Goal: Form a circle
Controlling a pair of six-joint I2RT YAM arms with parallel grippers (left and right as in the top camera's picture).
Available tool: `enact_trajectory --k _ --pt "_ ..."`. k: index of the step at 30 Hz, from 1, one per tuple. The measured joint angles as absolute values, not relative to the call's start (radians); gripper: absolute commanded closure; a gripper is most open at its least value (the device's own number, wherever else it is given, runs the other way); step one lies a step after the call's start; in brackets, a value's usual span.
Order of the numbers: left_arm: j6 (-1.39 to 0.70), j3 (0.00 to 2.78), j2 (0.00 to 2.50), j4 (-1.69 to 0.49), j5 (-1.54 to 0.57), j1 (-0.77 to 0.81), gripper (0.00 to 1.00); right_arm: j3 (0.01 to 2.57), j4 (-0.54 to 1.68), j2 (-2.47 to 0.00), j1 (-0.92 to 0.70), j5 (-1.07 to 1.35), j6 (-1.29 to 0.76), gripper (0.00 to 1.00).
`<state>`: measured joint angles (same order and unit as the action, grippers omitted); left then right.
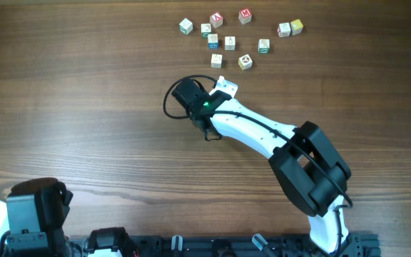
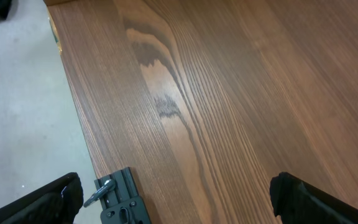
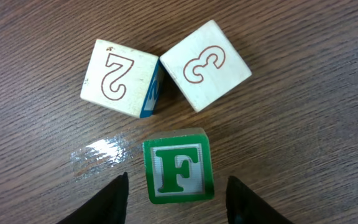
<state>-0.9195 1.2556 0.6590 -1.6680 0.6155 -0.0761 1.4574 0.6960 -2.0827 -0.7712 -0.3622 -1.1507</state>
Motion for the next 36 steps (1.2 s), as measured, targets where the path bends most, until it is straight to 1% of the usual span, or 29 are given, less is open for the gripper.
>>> enact_trajectory --k 5,10,11,13,14,17,20,21,23,24,25,26,31,34,36 --pt "-0.920 1.256 0.659 -1.668 0.616 -0.076 0.00 1.460 0.696 -2.083 -0.771 -0.299 -1.093 0.46" --pt "-0.920 1.256 0.659 -1.668 0.616 -0.076 0.00 1.469 0.751 -2.059 -0.771 -0.273 -1.028 0.46" --pt "-0.920 1.256 0.659 -1.668 0.616 -0.076 0.00 1.469 0.772 -2.035 -0.771 -0.271 -1.014 0.55" --pt "-0.920 1.256 0.659 -1.668 0.616 -0.076 0.00 1.469 0.805 -1.979 -0.771 -0.270 -0.993 0.66" --pt "-0.920 1.256 0.659 -1.668 0.616 -0.076 0.00 1.469 0.827 -1.946 -0.771 -0.269 -0.979 0.74" --pt "-0.920 1.256 0.659 -1.668 0.616 -0.076 0.00 1.476 0.881 -1.858 -0.771 -0.270 -0.960 0.81" --pt "-0.920 1.256 0.659 -1.668 0.616 -0.076 0.00 1.480 0.896 -1.840 -0.771 -0.270 -0.955 0.82" --pt "-0.920 1.256 0.659 -1.668 0.616 -0.076 0.00 1.480 0.894 -1.840 -0.771 -0.270 -0.955 0.81" --pt "-0.920 1.256 0.659 -1.668 0.616 -0.076 0.00 1.480 0.883 -1.840 -0.771 -0.271 -0.955 0.55" --pt "-0.920 1.256 0.659 -1.668 0.616 -0.076 0.00 1.480 0.878 -1.840 -0.771 -0.271 -0.952 0.52" --pt "-0.920 1.256 0.659 -1.668 0.616 -0.076 0.00 1.480 0.862 -1.840 -0.771 -0.274 -0.947 0.41" --pt "-0.920 1.256 0.659 -1.668 0.616 -0.076 0.00 1.480 0.838 -1.840 -0.771 -0.274 -0.945 0.33" --pt "-0.920 1.256 0.659 -1.668 0.616 -0.076 0.00 1.480 0.796 -1.852 -0.771 -0.313 -0.941 0.30" --pt "-0.920 1.256 0.659 -1.668 0.616 -0.076 0.00 1.480 0.784 -1.902 -0.771 -0.329 -0.941 0.25" --pt "-0.920 1.256 0.659 -1.668 0.616 -0.076 0.00 1.480 0.780 -1.972 -0.771 -0.337 -0.941 0.25"
